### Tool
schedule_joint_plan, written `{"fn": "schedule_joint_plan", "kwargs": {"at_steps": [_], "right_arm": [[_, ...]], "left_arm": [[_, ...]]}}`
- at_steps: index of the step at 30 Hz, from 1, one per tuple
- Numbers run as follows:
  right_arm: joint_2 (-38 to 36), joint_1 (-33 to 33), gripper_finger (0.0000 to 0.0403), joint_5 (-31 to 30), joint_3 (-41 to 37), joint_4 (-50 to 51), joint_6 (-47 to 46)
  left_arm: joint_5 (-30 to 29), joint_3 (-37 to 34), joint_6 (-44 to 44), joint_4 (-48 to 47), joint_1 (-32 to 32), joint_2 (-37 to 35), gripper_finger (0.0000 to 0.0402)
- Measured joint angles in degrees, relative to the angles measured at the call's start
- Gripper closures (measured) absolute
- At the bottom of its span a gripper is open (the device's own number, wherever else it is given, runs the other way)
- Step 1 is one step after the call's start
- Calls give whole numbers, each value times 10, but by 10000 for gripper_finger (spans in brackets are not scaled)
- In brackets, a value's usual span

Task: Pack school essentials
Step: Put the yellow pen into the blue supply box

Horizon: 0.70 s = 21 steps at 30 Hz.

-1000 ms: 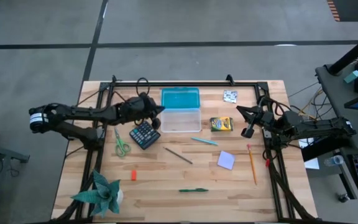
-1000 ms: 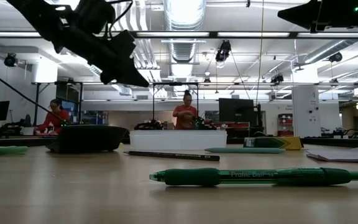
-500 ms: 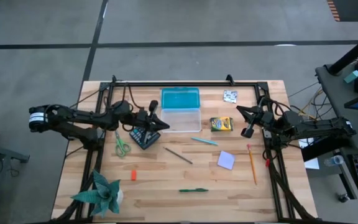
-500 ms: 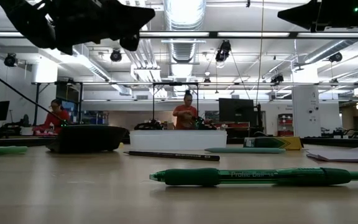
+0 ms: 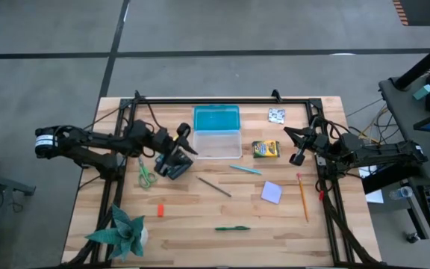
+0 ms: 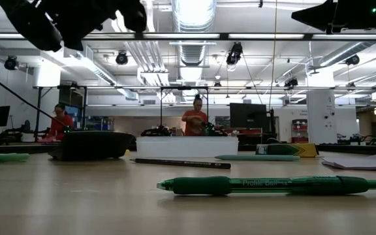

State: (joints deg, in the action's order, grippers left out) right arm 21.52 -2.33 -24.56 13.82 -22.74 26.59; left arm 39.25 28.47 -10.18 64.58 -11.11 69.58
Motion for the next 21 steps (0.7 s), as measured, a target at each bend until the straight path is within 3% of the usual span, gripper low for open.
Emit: {"fn": "schedule_joint_plan", "kwargs": {"at_steps": [6,14,17,21], "right_arm": [[0,0,394,0,0,0,0],[0,0,394,0,0,0,3],[0,0,394,0,0,0,3],[0,0,394,0,0,0,4]], "left_arm": [[18,0,-1,38,4,0,199],[6,0,-4,9,2,-2,189],[-100,0,-29,-139,-13,-15,189],[-369,20,-50,-463,-29,-33,189]]}}
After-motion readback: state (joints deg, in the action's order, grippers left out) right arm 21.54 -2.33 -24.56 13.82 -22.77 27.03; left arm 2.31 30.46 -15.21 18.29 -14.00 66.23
